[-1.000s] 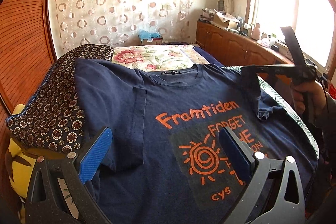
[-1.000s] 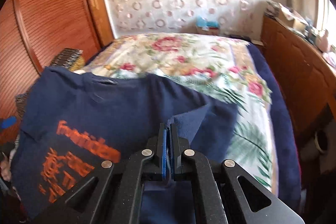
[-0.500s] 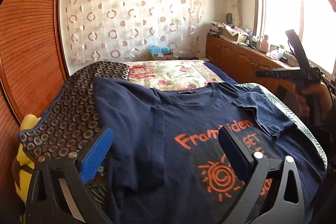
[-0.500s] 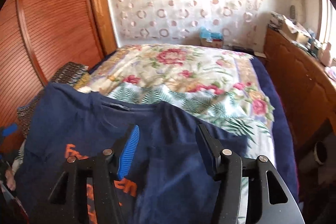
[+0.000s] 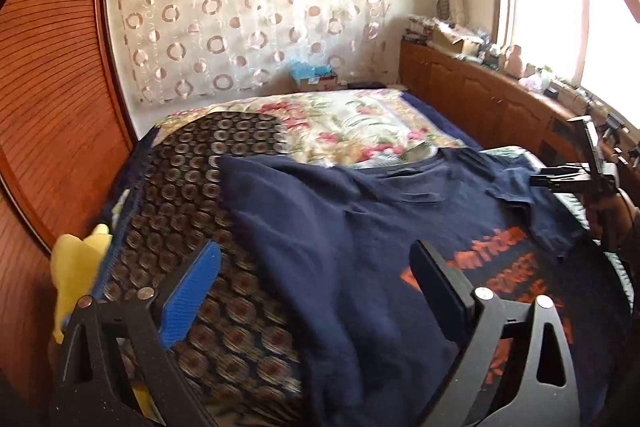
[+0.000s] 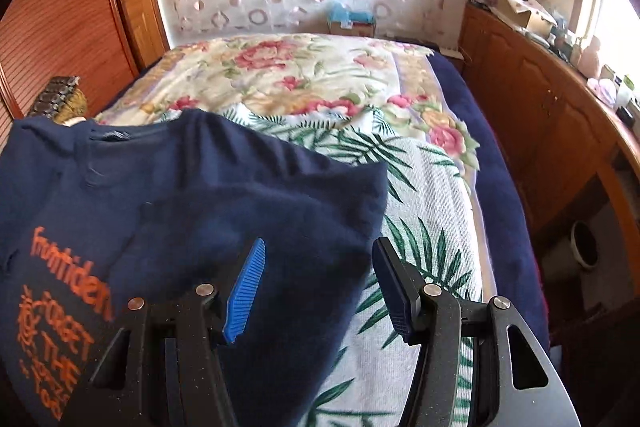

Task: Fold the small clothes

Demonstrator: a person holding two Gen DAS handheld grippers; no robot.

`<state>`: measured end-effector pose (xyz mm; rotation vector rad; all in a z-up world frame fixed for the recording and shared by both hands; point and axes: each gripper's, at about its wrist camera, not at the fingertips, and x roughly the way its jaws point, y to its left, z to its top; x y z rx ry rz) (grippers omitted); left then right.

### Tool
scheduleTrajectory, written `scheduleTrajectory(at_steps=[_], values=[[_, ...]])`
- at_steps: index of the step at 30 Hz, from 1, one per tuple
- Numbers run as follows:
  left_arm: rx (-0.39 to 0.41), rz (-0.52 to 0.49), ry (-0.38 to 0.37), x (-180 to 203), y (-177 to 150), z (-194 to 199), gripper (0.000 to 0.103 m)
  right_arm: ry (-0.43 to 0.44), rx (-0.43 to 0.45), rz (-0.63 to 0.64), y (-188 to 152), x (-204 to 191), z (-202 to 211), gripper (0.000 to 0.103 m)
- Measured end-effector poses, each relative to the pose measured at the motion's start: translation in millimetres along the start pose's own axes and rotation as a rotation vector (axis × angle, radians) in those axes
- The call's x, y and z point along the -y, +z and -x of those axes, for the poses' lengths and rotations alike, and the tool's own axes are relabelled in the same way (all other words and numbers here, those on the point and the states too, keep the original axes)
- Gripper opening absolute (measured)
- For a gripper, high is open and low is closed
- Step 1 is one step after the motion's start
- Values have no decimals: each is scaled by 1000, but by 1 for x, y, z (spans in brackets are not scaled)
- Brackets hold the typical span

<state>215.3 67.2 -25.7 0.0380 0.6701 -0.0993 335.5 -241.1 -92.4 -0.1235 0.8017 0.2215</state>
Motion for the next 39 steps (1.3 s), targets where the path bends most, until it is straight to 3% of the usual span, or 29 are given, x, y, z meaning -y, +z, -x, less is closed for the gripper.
scheduleTrajectory(at_steps=[4, 12, 24, 29, 36, 37, 38, 39], values=[[-19, 14, 7, -17, 9, -12, 88, 0, -10, -7, 13, 7, -9, 58], [-101, 37, -3, -37, 15, -44, 62, -10, 23, 7, 5, 8, -3, 58], [-142, 54, -4, -55, 39, -75, 60, -4, 25, 8, -3, 13, -1, 58], [-164, 69, -32, -58, 45, -85, 47, -4, 25, 9, -3, 13, -1, 58], [-175, 66, -15, -57, 52, -94, 45, -3, 25, 9, -3, 13, -1, 58], [-176, 60, -24, -56, 52, -94, 39, -3, 25, 12, -3, 13, -1, 58], [-173, 52, -40, -54, 52, -94, 19, -2, 25, 12, -3, 13, -1, 58], [-162, 51, -47, -52, 53, -93, 11, -2, 25, 12, -4, 13, -1, 58]])
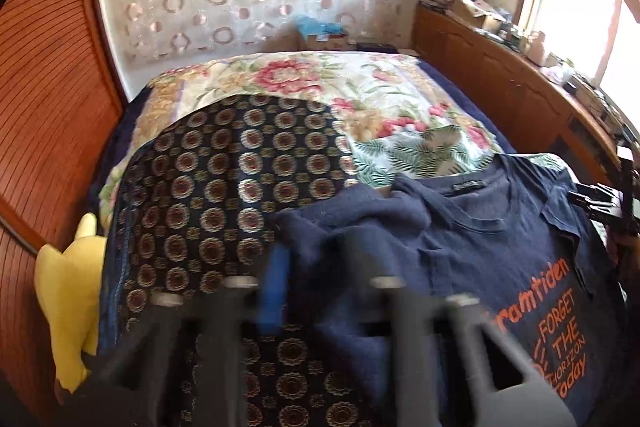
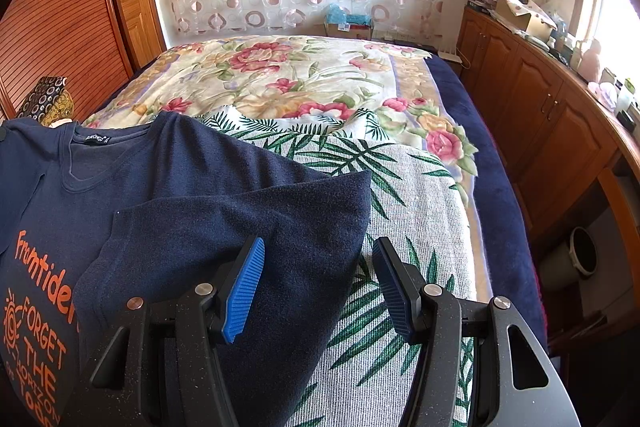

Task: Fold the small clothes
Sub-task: 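Grasp the shirt hem with the left tool while the right tool grasps it too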

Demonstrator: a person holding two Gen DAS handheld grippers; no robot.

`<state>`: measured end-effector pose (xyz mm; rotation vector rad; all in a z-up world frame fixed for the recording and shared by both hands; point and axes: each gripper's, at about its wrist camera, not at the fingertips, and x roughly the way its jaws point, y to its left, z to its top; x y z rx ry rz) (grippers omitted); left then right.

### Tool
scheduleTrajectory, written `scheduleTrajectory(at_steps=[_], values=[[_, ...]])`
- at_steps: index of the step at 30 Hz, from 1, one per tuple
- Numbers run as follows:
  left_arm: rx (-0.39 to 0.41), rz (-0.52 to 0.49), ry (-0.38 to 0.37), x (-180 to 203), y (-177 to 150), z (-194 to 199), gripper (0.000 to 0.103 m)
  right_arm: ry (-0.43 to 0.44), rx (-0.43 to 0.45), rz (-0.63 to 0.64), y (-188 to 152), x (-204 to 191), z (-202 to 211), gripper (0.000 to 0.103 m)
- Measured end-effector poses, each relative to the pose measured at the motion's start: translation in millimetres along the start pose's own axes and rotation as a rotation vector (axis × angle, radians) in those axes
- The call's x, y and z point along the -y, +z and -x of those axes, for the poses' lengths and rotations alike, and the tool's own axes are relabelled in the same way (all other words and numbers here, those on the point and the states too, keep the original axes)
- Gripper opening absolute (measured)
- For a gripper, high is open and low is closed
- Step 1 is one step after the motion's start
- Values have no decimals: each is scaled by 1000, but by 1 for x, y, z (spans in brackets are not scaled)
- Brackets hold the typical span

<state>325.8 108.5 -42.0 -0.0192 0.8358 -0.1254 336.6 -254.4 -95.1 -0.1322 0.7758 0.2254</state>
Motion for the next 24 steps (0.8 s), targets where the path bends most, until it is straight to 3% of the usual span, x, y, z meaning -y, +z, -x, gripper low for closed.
scheduleTrajectory(at_steps=[9, 15, 18, 21, 22, 24], values=[[79, -80, -60, 36, -11, 27, 6, 6, 0, 7, 1, 2, -2, 58], [108, -98, -103, 57, -25, 42, 6, 34, -13, 28, 10, 6, -6, 51], [125, -95, -123, 66, -33, 51, 6, 47, -25, 9, 19, 13, -12, 44], [145, -90, -126, 68, -35, 59, 6, 65, -29, 3, 23, 14, -15, 21], [152, -85, -125, 67, -35, 63, 5, 74, -34, 7, 23, 13, -16, 9], [177, -75, -123, 66, -35, 73, 5, 83, -34, 19, 22, 9, -15, 7]])
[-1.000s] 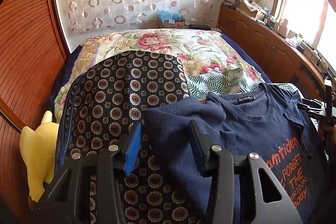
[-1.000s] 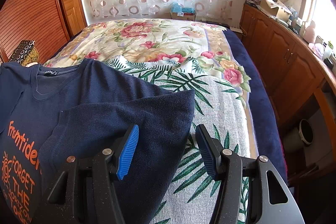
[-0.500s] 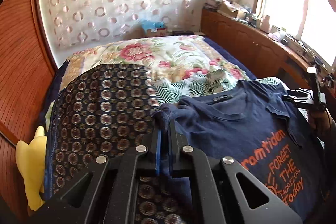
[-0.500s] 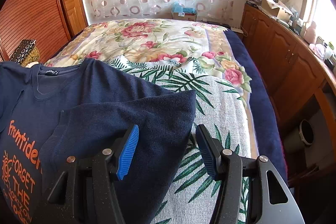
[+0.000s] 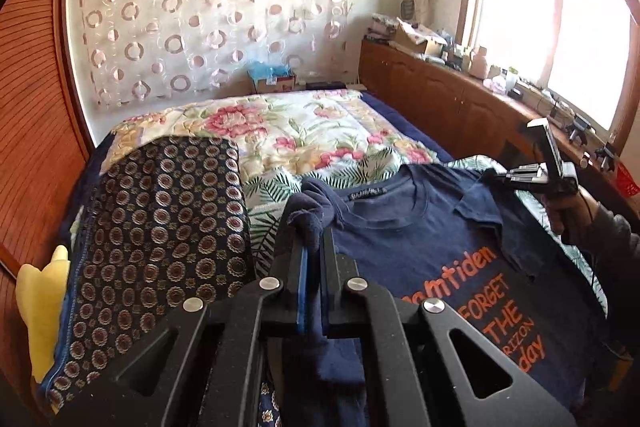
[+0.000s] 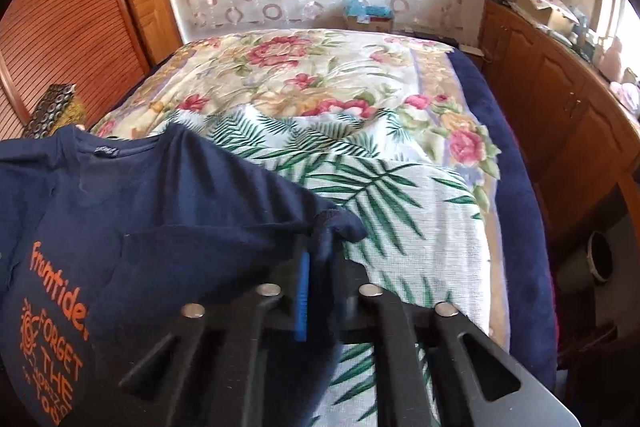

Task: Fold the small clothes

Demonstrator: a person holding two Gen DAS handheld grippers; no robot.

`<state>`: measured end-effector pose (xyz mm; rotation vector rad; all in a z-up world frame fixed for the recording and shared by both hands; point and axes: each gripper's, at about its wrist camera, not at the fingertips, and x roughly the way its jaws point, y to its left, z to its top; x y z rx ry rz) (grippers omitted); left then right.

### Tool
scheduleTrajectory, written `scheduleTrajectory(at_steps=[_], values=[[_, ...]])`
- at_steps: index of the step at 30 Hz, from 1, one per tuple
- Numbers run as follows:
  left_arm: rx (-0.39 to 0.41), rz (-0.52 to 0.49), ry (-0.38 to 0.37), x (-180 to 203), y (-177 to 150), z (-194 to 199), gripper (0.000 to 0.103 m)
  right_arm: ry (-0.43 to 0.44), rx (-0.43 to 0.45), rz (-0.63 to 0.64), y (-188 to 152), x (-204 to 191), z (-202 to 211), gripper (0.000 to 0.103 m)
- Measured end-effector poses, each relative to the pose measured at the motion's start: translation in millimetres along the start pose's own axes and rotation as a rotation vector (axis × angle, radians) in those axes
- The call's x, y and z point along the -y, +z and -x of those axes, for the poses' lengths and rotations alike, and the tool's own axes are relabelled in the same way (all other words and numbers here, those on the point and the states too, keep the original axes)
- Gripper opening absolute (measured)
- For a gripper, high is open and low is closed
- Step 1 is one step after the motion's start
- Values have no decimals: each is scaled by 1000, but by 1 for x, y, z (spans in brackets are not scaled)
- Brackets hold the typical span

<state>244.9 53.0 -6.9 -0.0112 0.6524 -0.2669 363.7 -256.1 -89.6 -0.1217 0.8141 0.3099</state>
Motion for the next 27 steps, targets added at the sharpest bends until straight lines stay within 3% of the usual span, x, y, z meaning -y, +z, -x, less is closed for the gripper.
scheduleTrajectory(at_steps=[11, 17, 21, 24, 27], values=[[148, -23, 33, 2, 19, 81, 5, -19, 234, 68, -11, -35, 95, 6], [202, -35, 25, 13, 5, 129, 5, 12, 318, 93, -49, -47, 162, 6], [203, -24, 19, 20, -33, 155, 5, 24, 337, 103, -93, -45, 196, 6], [180, -27, 28, 24, -68, 158, 5, 46, 326, 93, -131, -40, 210, 6], [133, 34, 8, 16, -111, 153, 5, 68, 291, 74, -169, -34, 213, 6]])
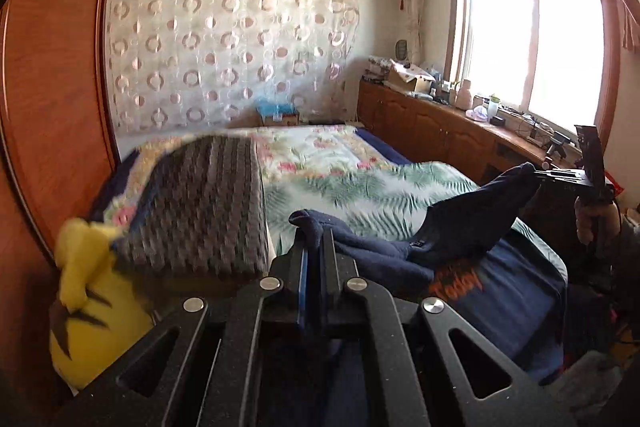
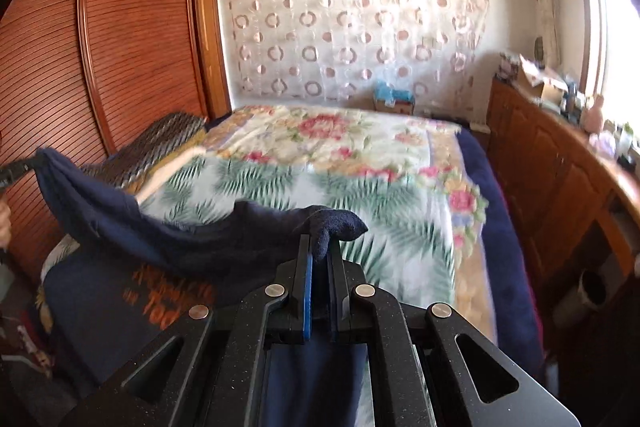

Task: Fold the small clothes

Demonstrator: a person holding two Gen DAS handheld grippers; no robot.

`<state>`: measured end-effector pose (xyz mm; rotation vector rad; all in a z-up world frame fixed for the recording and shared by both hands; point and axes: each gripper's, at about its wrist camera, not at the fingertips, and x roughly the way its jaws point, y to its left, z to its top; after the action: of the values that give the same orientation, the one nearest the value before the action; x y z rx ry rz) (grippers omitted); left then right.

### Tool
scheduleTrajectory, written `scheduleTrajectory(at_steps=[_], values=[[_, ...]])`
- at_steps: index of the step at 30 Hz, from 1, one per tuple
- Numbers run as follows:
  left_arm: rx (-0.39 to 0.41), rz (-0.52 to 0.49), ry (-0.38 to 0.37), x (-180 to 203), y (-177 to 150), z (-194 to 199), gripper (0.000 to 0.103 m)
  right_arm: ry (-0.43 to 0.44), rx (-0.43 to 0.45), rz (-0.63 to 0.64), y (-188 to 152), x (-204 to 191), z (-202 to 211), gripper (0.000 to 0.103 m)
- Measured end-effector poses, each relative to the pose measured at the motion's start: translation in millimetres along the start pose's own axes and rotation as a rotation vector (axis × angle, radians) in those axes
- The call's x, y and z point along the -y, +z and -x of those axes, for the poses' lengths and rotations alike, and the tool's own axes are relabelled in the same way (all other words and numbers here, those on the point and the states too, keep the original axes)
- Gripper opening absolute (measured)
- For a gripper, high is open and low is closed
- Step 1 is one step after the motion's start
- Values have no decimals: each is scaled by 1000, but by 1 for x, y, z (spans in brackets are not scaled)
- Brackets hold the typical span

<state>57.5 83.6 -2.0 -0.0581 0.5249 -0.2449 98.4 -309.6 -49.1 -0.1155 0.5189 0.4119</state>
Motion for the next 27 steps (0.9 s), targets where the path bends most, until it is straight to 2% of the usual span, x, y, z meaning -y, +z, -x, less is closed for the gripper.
scheduleTrajectory(at_steps=[3, 7, 11, 15, 19, 22, 25, 27], values=[[-26, 60, 3, -7, -26, 2, 5, 10, -29, -27, -35, 2, 8, 6], [-17, 95, 20, -9, -42, 17, 5, 17, -63, -54, -60, 7, 18, 6], [-10, 109, 35, -11, -50, 31, 5, 5, -96, -30, -62, 4, 28, 5], [6, 123, 47, -14, -57, 50, 5, 1, -88, -23, -52, -3, 55, 5], [-35, 129, 79, -19, -73, 54, 5, 4, -101, -15, -59, -6, 66, 5], [-71, 117, 94, -22, -84, 46, 6, 9, -169, -24, -75, -9, 58, 5], [-102, 124, 92, -27, -88, 38, 22, -17, -226, 7, -90, -14, 46, 6], [-86, 120, 105, -28, -83, 38, 46, -31, -246, 22, -91, -19, 39, 12]])
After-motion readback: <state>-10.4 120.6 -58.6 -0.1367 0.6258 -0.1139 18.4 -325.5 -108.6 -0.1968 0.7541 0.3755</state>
